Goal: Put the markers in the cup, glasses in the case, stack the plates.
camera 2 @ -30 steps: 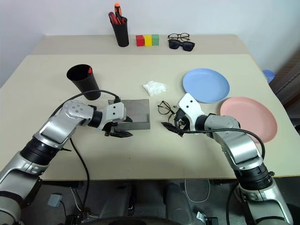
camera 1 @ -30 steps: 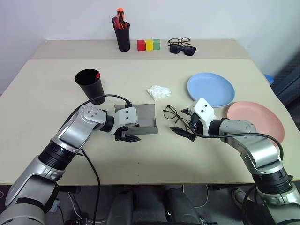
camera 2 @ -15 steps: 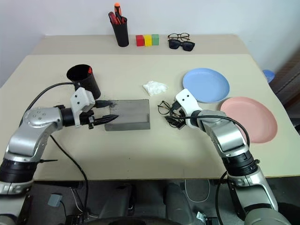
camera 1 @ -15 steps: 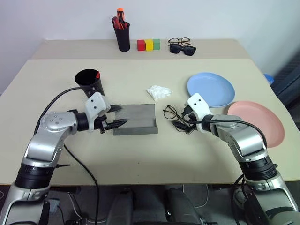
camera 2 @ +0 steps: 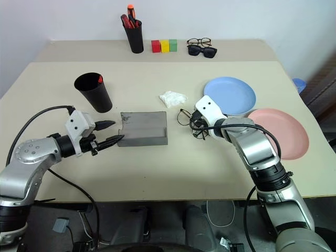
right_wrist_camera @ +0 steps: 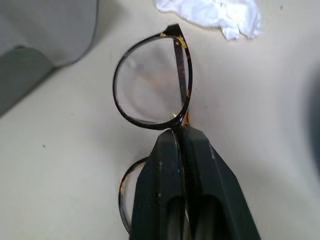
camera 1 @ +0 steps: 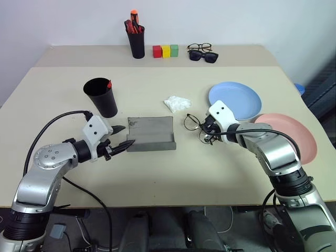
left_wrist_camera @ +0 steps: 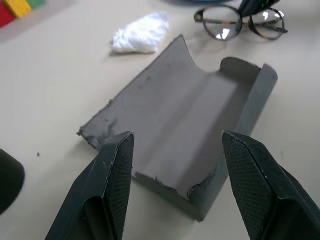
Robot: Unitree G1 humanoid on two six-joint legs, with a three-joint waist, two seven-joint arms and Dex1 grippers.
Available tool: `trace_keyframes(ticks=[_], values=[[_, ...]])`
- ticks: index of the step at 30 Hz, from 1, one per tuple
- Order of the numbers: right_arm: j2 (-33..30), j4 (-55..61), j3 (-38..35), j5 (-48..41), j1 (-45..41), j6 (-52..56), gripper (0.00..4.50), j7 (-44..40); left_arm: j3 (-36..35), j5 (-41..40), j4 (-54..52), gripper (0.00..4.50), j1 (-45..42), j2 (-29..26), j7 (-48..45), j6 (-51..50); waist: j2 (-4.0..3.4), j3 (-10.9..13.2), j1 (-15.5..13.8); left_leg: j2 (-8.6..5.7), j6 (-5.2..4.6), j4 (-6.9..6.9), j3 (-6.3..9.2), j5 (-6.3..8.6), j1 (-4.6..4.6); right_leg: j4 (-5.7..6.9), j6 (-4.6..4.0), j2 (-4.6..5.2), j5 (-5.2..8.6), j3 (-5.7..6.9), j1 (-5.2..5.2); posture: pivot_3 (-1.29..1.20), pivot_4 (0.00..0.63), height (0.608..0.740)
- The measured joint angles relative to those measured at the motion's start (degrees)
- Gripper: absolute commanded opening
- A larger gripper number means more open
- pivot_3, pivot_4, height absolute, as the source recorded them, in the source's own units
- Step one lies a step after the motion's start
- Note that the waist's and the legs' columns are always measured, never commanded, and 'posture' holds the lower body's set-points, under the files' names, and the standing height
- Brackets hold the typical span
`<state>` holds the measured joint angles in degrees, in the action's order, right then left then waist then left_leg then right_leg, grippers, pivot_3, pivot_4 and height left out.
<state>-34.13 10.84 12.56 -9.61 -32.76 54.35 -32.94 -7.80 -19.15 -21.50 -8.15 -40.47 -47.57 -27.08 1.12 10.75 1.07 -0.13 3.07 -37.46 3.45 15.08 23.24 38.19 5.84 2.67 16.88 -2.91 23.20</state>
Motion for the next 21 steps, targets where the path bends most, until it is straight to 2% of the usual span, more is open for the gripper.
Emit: trace_keyframes(ticks=[8,12,16,19,21], values=[[-1.0,-0.1,3.1,2.2,-2.0,-3.8,0.07,-3.1,-0.5,0.0,0.8,2.83,0.4,-1.0,0.8,0.2,-0.02,0.0,0.2,0.01,-0.01,0.04,-0.02,0.0,0.01,0.0,0.0,-0.01,0.0,-0.01,0.08,0.0,0.15,0.74],[-0.2,0.4,7.5,2.2,-11.1,-10.3,0.07,-10.2,-4.4,0.8,4.5,2.83,2.6,-1.7,2.8,1.8,-0.11,0.1,1.5,0.04,0.0,0.13,-0.02,0.0,0.02,0.02,0.0,-0.02,0.0,-0.01,0.18,0.0,0.15,0.74],[8.7,-4.2,11.2,3.4,-21.3,-15.6,0.07,-12.6,-7.9,1.0,7.4,2.83,5.0,-0.5,4.1,5.9,-0.08,0.1,1.9,0.09,0.0,0.21,-0.02,0.0,0.01,0.02,-0.01,-0.02,0.0,-0.01,0.22,0.0,0.15,0.74],[17.2,-11.9,14.9,4.5,-24.0,-18.3,0.07,-12.7,-10.9,1.0,9.1,2.83,7.9,0.0,4.2,10.0,-0.08,0.0,1.6,0.1,0.01,0.22,-0.03,0.0,0.05,0.0,-0.01,0.1,0.0,0.0,0.26,0.0,0.15,0.74],[20.0,-16.1,16.6,5.6,-24.5,-19.8,0.07,-12.5,-12.4,1.0,9.5,2.83,9.7,0.0,4.1,11.6,-0.06,0.0,1.3,0.06,0.01,0.2,-0.01,0.0,0.1,-0.01,-0.01,0.21,-0.01,0.03,0.28,0.0,0.15,0.74]])
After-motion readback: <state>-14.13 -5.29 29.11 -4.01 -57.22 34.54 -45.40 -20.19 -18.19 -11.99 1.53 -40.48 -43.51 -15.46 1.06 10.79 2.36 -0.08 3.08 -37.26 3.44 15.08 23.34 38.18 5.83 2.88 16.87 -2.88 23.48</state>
